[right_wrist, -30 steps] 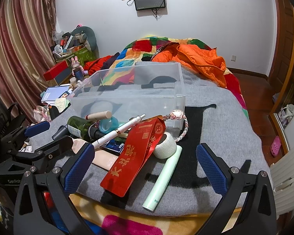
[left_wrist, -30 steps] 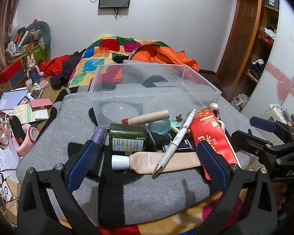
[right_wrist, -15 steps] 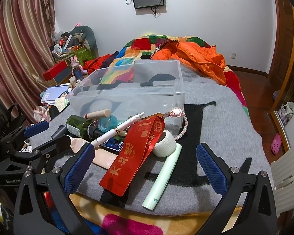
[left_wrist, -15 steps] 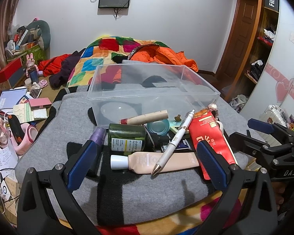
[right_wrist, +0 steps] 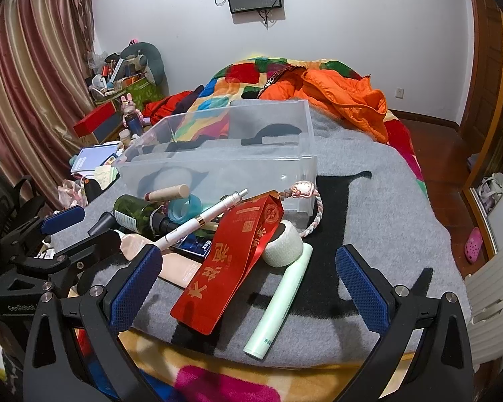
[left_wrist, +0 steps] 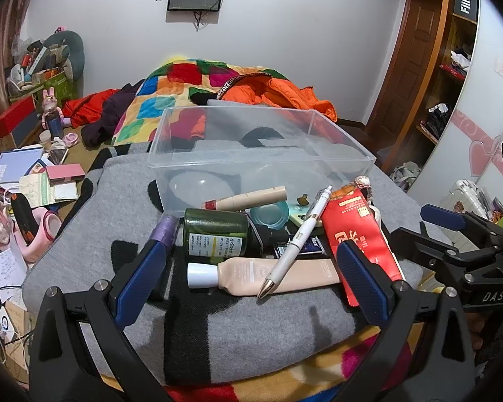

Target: Organize objects

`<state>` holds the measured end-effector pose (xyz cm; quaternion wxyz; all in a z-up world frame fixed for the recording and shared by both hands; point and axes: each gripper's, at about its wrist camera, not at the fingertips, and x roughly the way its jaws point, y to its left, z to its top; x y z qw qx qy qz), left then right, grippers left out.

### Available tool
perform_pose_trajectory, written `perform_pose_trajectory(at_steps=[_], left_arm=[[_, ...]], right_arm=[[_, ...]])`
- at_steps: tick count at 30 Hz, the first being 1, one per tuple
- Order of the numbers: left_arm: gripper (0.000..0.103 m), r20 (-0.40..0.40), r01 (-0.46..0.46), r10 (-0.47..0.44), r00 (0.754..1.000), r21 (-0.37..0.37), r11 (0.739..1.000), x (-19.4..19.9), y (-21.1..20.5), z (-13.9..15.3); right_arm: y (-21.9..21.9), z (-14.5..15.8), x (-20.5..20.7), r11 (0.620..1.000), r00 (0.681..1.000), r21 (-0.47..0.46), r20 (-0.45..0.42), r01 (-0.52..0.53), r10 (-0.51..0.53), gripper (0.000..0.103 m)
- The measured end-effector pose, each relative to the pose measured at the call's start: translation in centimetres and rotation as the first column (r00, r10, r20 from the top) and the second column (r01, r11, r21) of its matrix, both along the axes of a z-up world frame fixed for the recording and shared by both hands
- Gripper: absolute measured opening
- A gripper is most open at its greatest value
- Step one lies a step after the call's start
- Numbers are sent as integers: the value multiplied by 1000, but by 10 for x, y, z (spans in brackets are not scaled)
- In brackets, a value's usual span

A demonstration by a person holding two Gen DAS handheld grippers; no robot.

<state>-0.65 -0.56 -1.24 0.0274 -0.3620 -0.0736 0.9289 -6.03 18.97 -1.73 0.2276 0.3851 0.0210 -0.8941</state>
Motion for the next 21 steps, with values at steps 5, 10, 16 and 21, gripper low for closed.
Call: perform_pose_trajectory(at_steps=[5,10,16,21], left_arm=[[103,-7,-7,7,1000,12,1000,2,-9,-5],[93,-1,-62,62,998,15,998,-3,-28,-9],[88,27,-101,101,994,-11,995,-15,-45,-17],[80,42,-147,148,988,-35,989,-17,-61,-25]], right_arm=[[4,-4,1,1000,1000,19,10,14,-15,103],[18,-6,-5,998,998,21,29,61,-62,103],[33,-13,-11,993,991,21,64,113,-114,101],[38,-20,-17,992,986,15,105,127,-128,87]])
